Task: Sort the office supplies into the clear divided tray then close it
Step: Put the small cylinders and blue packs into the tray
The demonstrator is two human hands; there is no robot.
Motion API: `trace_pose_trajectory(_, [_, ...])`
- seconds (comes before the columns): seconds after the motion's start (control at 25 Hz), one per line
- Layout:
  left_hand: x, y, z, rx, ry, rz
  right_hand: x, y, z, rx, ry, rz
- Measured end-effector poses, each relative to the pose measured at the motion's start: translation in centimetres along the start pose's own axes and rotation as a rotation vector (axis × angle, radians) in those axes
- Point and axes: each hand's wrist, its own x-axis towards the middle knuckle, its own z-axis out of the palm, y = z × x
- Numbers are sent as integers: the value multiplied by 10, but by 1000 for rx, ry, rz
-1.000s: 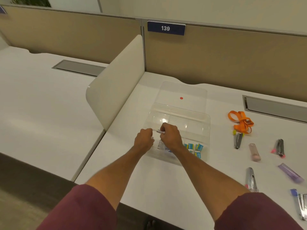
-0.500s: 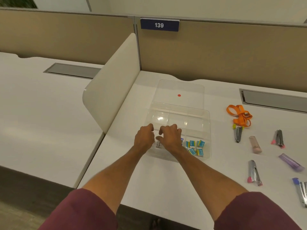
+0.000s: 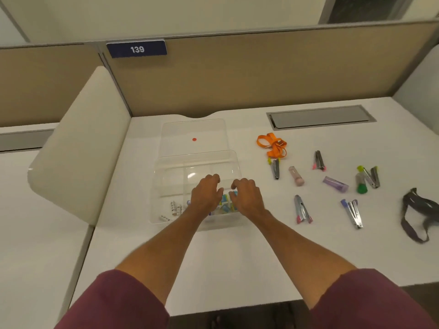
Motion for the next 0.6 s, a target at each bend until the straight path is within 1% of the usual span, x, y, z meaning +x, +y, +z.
trace_pose_trajectory(0.28, [18,89,50,0,-110,198,-16,96,-48,-21,66,205])
trace_pose_trajectory(0.4, [30,127,71,9,-152,248,-21,141,-69,-4,97,324])
trace_pose_trajectory(0.6, [55,186,109,23,-210,260,-21,220,-96,-27,108,334])
